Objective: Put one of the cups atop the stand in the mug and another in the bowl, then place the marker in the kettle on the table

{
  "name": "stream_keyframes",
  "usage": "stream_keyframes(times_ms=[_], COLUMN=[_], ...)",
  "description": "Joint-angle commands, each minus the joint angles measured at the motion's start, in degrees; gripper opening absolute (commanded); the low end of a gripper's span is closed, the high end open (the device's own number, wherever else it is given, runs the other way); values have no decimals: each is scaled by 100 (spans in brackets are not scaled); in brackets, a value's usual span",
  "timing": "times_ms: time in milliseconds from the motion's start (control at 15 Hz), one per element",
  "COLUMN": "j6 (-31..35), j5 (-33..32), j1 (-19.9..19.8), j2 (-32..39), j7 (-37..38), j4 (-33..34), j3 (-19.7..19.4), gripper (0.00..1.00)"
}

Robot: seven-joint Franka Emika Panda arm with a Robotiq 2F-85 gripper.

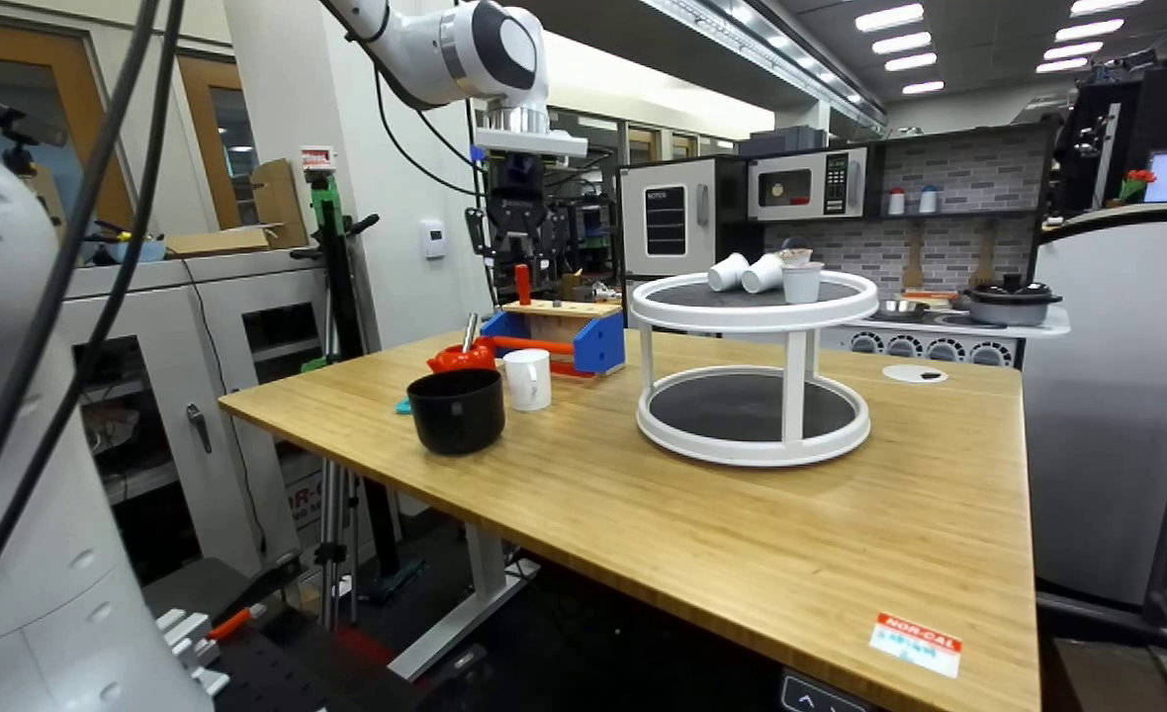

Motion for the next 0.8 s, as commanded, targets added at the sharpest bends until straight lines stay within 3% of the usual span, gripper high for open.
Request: stream_keyframes(times_ms=[0,200,733], j6=[55,-31,-148], j5=[-30,-181,-609], j1=[292,555,486], j2=[-205,-43,82], j7=[-269,-407,-557], j4=[-309,-144,245], j3=[300,520,318], gripper=[89,100,100])
